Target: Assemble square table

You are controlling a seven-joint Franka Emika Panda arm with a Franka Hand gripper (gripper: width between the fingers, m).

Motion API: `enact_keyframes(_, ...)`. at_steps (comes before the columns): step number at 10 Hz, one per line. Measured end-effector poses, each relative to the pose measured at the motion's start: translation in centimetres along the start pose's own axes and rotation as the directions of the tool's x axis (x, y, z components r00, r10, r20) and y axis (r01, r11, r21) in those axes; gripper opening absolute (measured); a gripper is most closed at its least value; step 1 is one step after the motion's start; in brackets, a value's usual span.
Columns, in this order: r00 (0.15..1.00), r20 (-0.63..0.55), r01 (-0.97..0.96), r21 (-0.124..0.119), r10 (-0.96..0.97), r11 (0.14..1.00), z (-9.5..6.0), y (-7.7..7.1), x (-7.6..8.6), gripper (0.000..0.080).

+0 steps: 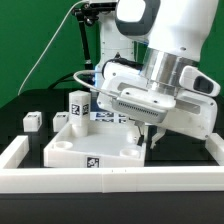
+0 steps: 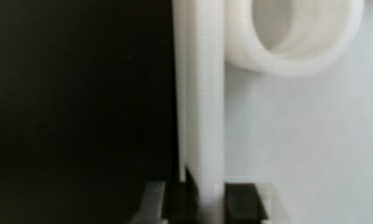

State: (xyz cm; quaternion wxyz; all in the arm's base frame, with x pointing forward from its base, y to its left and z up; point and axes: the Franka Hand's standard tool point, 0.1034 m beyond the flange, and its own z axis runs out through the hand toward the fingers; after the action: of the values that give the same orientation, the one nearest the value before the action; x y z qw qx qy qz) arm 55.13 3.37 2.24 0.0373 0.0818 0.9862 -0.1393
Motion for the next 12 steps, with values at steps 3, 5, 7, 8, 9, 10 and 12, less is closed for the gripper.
enact_keyframes(3, 1.0, -0.001, -0.003, -0.013, 0.003, 1.0, -0.4, 1.7, 0.5, 0.0057)
enact_keyframes(5, 1.0, -0.01, 0.005, -0.003, -0.005, 1.0, -0.7, 3.3, 0.9, 0.0057)
enact_keyframes(7, 0.999, -0.015, 0.037, 0.012, -0.037, 0.999, -1.4, 5.9, 1.0, 0.0057)
enact_keyframes(8, 0.998, -0.02, 0.054, 0.017, -0.053, 0.998, -1.9, 7.1, 1.2, 0.0057)
enact_keyframes(9, 0.998, -0.021, 0.057, 0.013, -0.057, 0.998, -1.9, 7.5, 1.5, 0.0057)
enact_keyframes(10, 0.998, -0.021, 0.054, 0.011, -0.054, 0.998, -2.0, 7.9, 1.6, 0.0057)
enact_keyframes(12, 0.998, -0.02, 0.064, 0.003, -0.064, 0.998, -2.3, 9.0, 2.0, 0.0057)
